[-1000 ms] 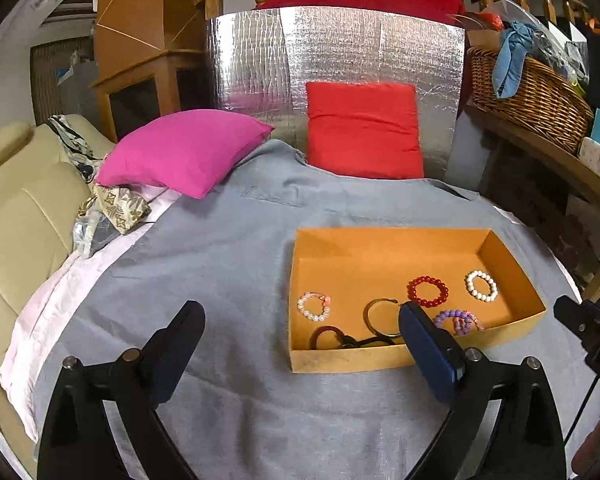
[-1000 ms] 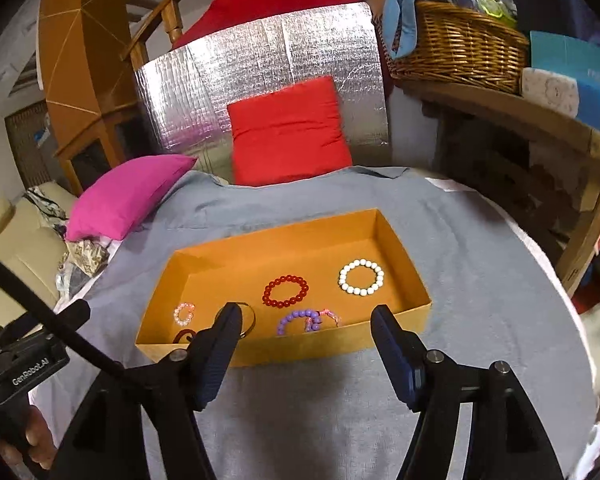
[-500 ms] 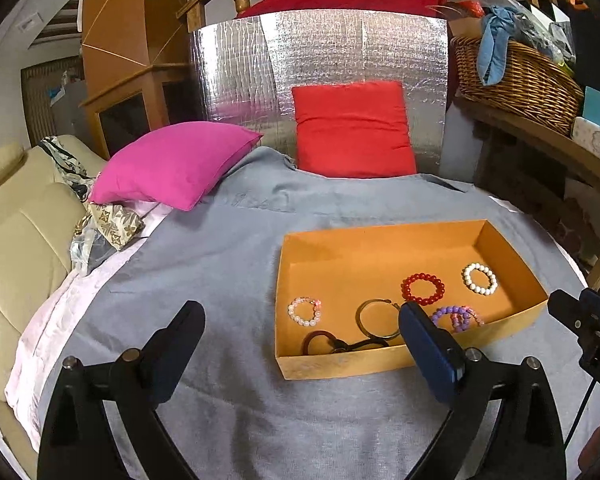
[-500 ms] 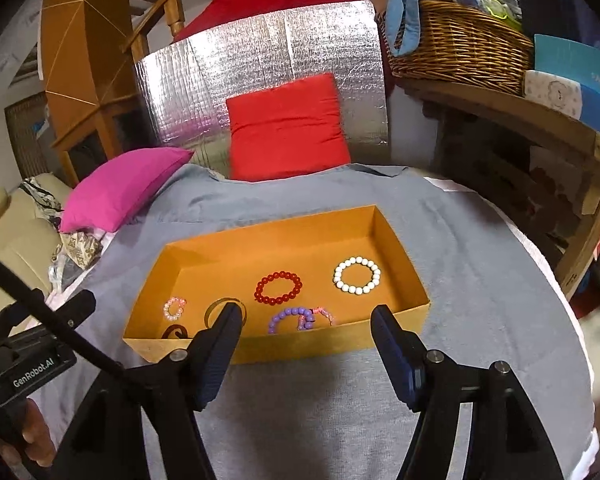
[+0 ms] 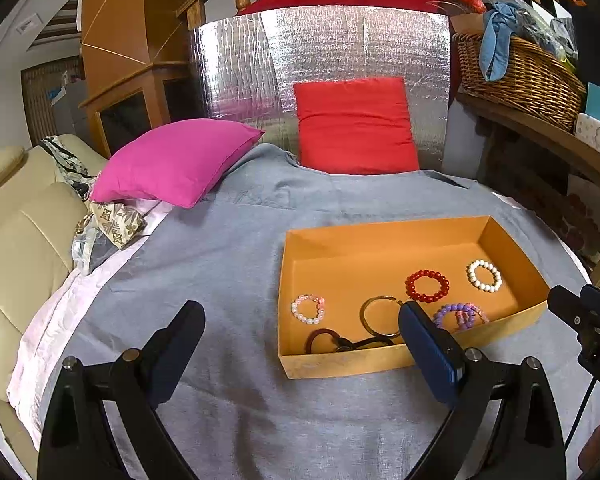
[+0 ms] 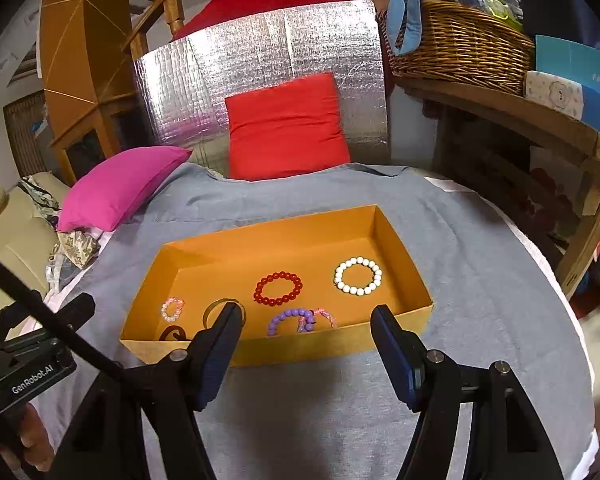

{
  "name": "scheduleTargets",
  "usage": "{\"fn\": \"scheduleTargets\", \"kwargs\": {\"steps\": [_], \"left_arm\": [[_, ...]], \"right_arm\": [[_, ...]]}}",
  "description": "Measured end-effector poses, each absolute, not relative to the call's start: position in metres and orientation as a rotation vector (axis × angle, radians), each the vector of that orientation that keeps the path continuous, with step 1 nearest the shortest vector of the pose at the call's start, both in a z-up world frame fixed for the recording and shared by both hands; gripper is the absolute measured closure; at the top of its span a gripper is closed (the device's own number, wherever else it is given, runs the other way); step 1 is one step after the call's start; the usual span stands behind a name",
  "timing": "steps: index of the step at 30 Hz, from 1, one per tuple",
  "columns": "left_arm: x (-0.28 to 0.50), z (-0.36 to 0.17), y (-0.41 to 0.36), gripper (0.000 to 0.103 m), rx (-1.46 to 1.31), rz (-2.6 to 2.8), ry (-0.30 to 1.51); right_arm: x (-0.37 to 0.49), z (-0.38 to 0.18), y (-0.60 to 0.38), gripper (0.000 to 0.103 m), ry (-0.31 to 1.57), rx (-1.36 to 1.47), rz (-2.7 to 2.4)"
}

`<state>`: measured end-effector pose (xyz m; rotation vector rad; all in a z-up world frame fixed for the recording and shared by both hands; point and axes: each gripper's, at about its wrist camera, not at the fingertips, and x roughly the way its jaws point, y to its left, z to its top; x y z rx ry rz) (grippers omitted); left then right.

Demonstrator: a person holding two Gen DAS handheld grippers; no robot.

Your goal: Organize jewelry

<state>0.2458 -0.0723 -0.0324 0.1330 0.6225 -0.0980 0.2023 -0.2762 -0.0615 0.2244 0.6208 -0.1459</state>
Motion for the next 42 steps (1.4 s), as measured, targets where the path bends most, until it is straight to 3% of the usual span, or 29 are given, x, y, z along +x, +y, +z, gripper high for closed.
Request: {"fn": "scheduleTargets", "kwargs": {"steps": [42], "left_arm": [[0.2427,-0.0284,-0.0709,0.006,0.136,-0.093,0.612]], "right_arm": [[0.2089,-0.0692,-0.2759,0.032,0.647,0.257,-0.142]]}}
